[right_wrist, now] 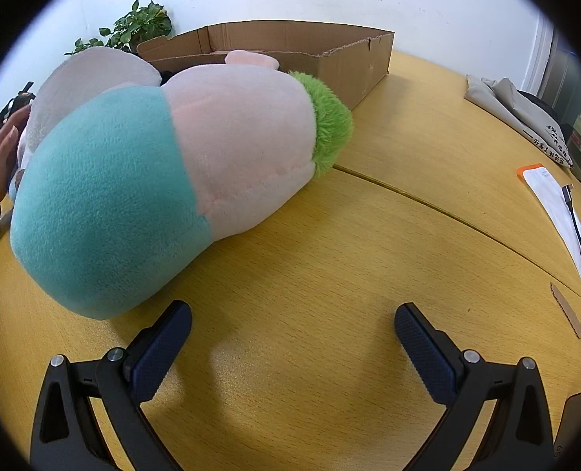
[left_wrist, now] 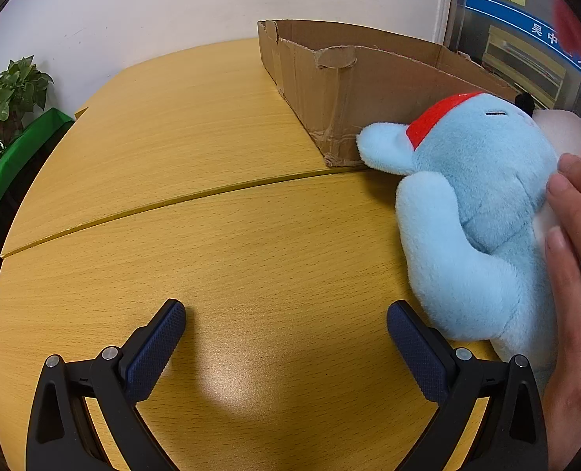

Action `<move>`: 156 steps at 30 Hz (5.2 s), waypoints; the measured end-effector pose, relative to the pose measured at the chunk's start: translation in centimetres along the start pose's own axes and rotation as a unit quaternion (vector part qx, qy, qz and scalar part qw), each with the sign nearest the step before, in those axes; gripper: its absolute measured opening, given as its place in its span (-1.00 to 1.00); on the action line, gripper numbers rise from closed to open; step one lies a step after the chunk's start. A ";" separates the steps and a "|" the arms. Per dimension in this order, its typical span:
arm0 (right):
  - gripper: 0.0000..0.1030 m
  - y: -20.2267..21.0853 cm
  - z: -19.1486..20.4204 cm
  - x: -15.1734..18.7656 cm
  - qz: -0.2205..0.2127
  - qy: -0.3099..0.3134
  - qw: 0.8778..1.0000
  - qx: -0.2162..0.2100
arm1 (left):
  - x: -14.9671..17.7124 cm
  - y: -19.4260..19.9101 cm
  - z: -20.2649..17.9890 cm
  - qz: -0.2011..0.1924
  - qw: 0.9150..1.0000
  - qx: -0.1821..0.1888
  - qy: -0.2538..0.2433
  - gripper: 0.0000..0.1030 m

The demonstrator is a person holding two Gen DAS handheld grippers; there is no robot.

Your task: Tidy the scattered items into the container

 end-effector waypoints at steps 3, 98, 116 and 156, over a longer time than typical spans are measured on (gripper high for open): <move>1.00 0.0 0.0 0.0 0.000 0.000 1.000 0.000 | 0.0 0.0 0.0 0.000 1.000 0.000 0.000 1.00; 0.99 19.2 23.6 -1.3 -0.195 -0.129 0.971 0.045 | 2.3 20.6 -24.2 -0.135 0.990 -0.022 0.042 1.00; 0.99 17.0 23.7 0.7 -0.140 -0.124 0.975 0.118 | 3.1 16.2 -24.5 -0.087 0.993 0.026 0.078 0.99; 0.99 17.0 14.8 1.1 -0.144 -0.173 0.965 0.135 | 4.0 11.6 -23.8 -0.051 0.980 0.160 0.110 0.99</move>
Point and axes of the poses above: each gripper's, at about its wrist camera, not at the fingertips, and y roughly against the way its jaws point, z to its left, x to its underside, the point moved 1 cm from there along -y, roughly the way its jaws point, and after that the axes turned 2 degrees about -y, right-handed, at the moved point
